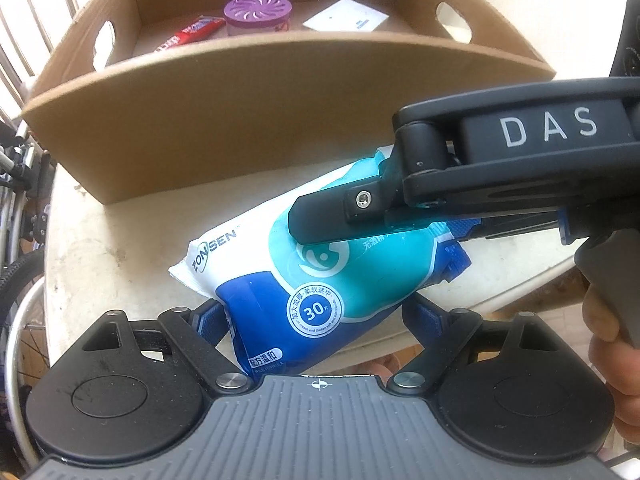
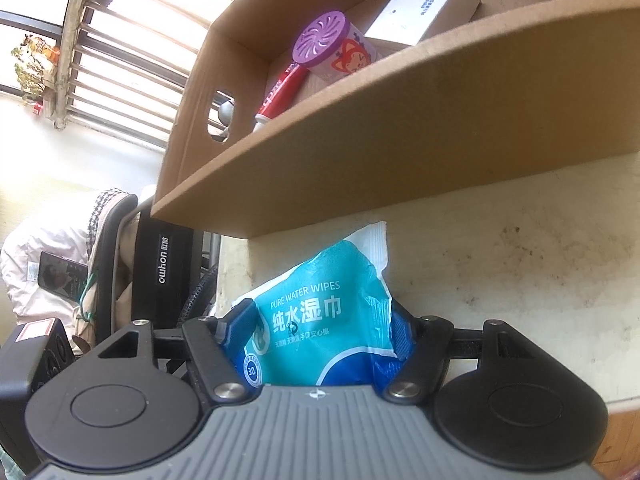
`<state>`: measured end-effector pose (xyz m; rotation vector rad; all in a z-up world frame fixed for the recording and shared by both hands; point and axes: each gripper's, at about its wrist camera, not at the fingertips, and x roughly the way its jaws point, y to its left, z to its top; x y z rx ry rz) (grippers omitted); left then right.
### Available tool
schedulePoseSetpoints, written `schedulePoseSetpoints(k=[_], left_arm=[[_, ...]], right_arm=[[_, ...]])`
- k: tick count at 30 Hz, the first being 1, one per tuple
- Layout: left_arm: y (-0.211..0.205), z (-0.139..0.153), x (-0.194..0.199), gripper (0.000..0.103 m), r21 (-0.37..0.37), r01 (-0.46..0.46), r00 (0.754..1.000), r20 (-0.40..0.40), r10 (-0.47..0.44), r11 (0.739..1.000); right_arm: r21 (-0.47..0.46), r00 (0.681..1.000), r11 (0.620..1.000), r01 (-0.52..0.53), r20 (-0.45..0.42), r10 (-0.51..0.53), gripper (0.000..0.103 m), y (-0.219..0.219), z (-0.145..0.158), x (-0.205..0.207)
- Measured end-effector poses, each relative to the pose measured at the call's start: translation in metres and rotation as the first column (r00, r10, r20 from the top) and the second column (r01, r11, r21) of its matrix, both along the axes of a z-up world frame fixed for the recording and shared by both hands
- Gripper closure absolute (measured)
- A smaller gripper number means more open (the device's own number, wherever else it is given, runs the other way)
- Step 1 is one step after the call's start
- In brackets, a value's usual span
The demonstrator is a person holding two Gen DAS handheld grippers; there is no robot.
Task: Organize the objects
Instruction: 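Lift the wipes pack with both grippers and carry it over the tray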
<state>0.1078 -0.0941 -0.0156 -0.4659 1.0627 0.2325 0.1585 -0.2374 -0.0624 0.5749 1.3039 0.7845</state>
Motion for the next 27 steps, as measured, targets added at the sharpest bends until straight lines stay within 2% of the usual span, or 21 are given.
schedulePoseSetpoints(k=[3, 7, 11, 16, 17, 21, 23, 24, 27], left_arm=[[-0.005, 0.009, -0.004, 0.014, 0.007, 0.001, 1.0, 0.005, -0.001, 1.0], [-0.005, 0.034, -0.017, 0.014, 0.016, 0.008, 1.0, 0.012, -0.008, 1.0], [0.006, 0.074, -0.043, 0.014, 0.033, 0.012, 0.999, 0.03, -0.013, 0.999], [0.012, 0.123, -0.048, 0.014, 0.06, 0.012, 0.998, 0.065, -0.016, 0.998], [0.014, 0.124, -0.034, 0.014, 0.068, 0.012, 0.997, 0.072, -0.017, 0.998], [0.02, 0.15, -0.03, 0.014, 0.085, 0.013, 0.996, 0.09, -0.021, 0.996], [0.024, 0.157, -0.021, 0.014, 0.085, 0.014, 0.995, 0.093, -0.022, 0.996], [0.028, 0.15, -0.002, 0.014, 0.086, 0.015, 0.995, 0.094, -0.023, 0.996], [0.033, 0.159, 0.01, 0.014, 0.097, 0.02, 0.996, 0.09, -0.028, 0.995]], right_arm=[[0.0, 1.0, 1.0, 0.0, 0.008, 0.0, 0.032, -0.001, 0.012, -0.004], [-0.001, 1.0, 1.0, 0.004, 0.016, -0.004, 0.032, -0.003, 0.037, -0.01], [0.0, 0.999, 1.0, 0.006, 0.031, -0.006, 0.032, -0.005, 0.075, -0.015], [0.005, 0.997, 1.0, 0.008, 0.081, -0.008, 0.032, -0.011, 0.131, -0.018], [0.006, 0.996, 1.0, 0.01, 0.089, -0.01, 0.032, -0.012, 0.141, -0.017], [0.014, 0.993, 1.0, 0.021, 0.114, -0.023, 0.032, -0.015, 0.171, -0.008], [0.009, 0.992, 1.0, 0.023, 0.123, -0.024, 0.032, -0.017, 0.181, 0.0], [0.006, 0.992, 1.0, 0.023, 0.125, -0.024, 0.032, -0.017, 0.185, 0.004], [0.007, 0.992, 1.0, 0.022, 0.124, -0.023, 0.032, -0.019, 0.19, 0.024]])
